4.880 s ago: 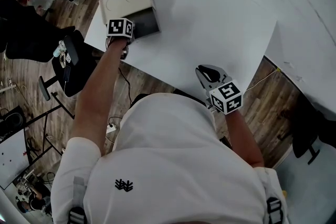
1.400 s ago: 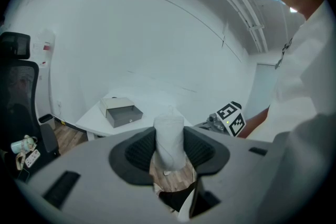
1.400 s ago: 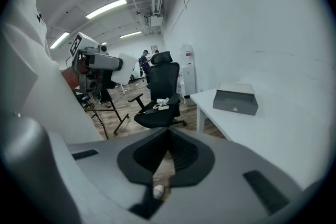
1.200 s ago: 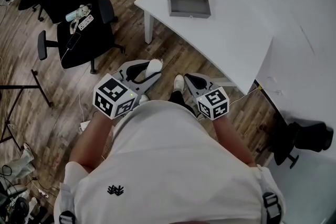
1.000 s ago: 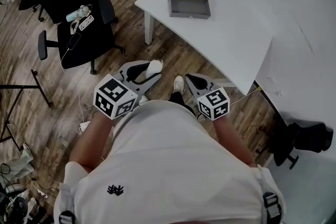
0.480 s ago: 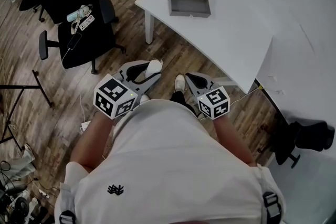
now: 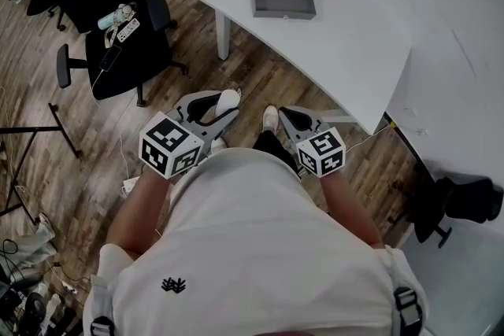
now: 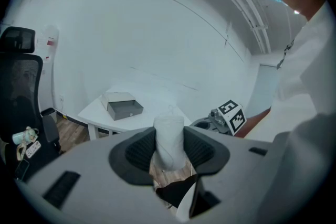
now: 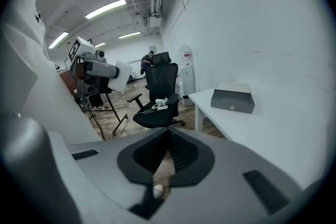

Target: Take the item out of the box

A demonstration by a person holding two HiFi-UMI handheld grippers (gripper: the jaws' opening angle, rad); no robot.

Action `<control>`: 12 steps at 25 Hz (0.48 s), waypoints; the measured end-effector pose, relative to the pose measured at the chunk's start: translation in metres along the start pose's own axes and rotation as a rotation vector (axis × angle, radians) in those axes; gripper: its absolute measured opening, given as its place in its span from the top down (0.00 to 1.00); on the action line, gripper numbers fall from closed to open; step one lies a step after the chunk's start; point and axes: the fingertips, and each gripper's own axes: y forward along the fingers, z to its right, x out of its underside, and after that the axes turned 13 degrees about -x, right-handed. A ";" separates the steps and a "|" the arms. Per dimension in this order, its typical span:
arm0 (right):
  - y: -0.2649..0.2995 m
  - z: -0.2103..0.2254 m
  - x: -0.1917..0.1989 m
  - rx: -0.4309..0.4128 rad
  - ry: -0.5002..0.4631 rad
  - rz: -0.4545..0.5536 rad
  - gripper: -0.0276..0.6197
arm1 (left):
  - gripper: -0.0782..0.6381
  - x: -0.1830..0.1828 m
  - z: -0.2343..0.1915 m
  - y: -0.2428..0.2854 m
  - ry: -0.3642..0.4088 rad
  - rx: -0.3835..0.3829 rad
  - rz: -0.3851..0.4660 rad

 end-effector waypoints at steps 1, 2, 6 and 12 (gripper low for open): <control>0.000 0.001 0.001 -0.001 0.002 0.000 0.95 | 0.66 0.001 0.000 0.001 -0.003 -0.001 -0.004; -0.001 0.002 0.002 -0.002 0.004 0.000 0.95 | 0.66 0.001 0.001 0.003 -0.005 -0.003 -0.007; -0.003 0.013 0.003 -0.002 0.012 0.004 0.95 | 0.66 -0.001 -0.001 0.012 -0.008 -0.014 -0.015; -0.009 0.037 -0.003 -0.008 0.013 0.015 0.95 | 0.66 -0.013 -0.003 0.034 -0.013 -0.033 -0.022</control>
